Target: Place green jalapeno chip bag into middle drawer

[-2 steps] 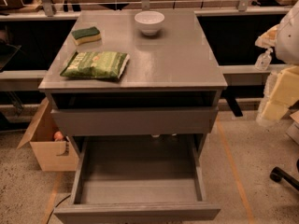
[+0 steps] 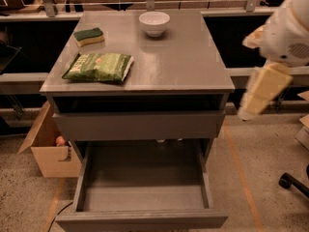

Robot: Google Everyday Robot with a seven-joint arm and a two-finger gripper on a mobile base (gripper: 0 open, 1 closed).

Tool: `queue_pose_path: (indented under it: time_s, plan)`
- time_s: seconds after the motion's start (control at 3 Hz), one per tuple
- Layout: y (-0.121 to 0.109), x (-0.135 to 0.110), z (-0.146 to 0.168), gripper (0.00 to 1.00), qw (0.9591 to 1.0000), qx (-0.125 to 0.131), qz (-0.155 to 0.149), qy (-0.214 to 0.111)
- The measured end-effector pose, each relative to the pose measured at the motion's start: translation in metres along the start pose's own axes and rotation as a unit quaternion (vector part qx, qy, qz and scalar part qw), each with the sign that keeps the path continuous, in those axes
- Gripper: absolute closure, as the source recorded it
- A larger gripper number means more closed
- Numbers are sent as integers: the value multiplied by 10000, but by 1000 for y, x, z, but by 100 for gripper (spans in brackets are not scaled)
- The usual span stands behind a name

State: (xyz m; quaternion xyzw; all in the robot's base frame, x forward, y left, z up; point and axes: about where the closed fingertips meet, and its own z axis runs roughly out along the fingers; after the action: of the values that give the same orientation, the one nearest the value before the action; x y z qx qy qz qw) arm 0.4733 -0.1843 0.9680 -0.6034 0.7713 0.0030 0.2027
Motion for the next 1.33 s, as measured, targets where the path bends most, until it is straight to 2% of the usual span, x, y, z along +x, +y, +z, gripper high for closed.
queue_pose_path:
  time_s: [0.33, 0.67, 1.33]
  plan:
    - [-39, -57, 57, 0, 9954, -210, 24, -929]
    - [-69, -99, 96, 0, 9875, -331, -24, -1544]
    - [-69, -101, 105, 0, 9863, -357, 35, -1612]
